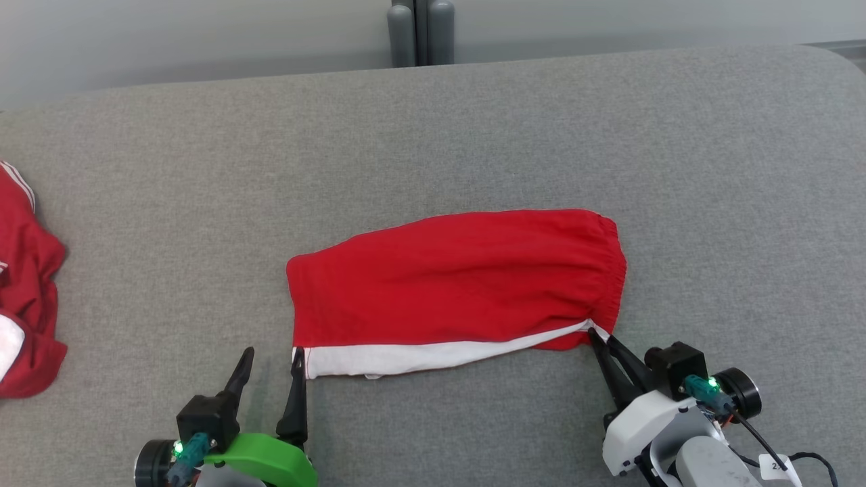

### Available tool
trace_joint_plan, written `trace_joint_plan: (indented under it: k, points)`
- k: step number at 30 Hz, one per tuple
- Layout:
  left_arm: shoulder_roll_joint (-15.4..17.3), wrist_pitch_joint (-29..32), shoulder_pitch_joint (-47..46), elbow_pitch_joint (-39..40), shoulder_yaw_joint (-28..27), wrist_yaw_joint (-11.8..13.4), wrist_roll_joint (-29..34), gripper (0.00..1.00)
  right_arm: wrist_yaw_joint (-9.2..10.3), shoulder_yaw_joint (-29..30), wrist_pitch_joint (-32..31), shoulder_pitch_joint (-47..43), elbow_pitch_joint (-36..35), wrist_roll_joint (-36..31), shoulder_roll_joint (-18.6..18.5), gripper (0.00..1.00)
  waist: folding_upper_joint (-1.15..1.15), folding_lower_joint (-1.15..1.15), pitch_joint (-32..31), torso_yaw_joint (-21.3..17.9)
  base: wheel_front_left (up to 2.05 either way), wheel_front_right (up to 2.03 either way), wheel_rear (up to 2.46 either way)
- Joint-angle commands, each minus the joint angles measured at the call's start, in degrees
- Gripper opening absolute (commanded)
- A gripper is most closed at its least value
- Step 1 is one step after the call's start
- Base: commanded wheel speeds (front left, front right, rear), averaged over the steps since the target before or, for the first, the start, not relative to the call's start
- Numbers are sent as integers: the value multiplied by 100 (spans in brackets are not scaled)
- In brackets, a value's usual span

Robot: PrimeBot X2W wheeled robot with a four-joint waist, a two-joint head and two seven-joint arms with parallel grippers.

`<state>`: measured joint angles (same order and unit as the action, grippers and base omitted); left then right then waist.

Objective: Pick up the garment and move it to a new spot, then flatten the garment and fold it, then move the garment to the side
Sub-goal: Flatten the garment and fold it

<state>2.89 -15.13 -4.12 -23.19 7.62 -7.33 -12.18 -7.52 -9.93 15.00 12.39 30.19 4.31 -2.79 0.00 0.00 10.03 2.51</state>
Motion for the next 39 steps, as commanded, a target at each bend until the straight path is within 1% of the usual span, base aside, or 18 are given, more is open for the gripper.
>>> trace_joint_plan:
  k: [1,8,13,21,22,23,24,25,26,27,28,30,34,39]
  points:
    - [8,-3,-73,-13,8,-23,-44,100,6,27,27,-24,-27,-50,-22,0,0,0,-2,2,0,0,0]
    - [8,-3,-47,-168,311,-20,-360,100,6,95,27,-110,-115,-149,-22,0,0,0,-21,-23,0,0,0]
    - [90,-3,-130,-362,586,-20,-655,100,6,119,27,-107,-135,-194,-21,0,0,0,3,-37,0,0,0]
    - [153,0,-284,-815,774,-21,-945,100,6,60,27,-47,-193,-212,-21,0,0,0,86,-76,0,0,0]
    - [168,1,-283,-888,809,-20,-959,93,6,54,27,-42,-199,-212,-21,0,0,0,90,-80,0,0,0]
    - [183,3,-306,-963,830,-21,-971,73,6,46,27,-41,-204,-211,-21,0,0,0,93,-85,0,0,0]
    - [188,3,-331,-997,835,-20,-993,63,6,40,27,-44,-208,-212,-20,0,0,0,95,-88,0,0,0]
    - [196,5,-358,-1025,842,-20,-1011,48,6,39,27,-45,-212,-211,-21,0,0,0,100,-92,0,0,0]
    - [204,8,-371,-1038,855,-20,-1017,42,6,40,27,-44,-217,-212,-22,0,0,0,104,-94,0,0,0]
    - [212,8,-383,-1049,869,-20,-1027,14,6,43,27,-44,-228,-212,-21,0,0,0,111,-94,0,0,0]
    - [215,8,-391,-1055,885,-20,-1037,0,6,45,27,-44,-235,-212,-20,0,0,0,114,-94,0,0,0]
    - [212,8,-414,-1047,937,-21,-1074,0,6,53,27,-44,-252,-205,-21,0,0,0,117,-91,0,0,0]
    - [240,0,-442,-729,831,-20,-1031,0,6,51,27,-34,-394,-147,-21,0,0,0,85,-63,0,0,0]
    - [277,-3,-409,27,531,-20,-927,0,6,4,27,51,-843,-31,-21,0,0,0,-23,-18,0,0,0]
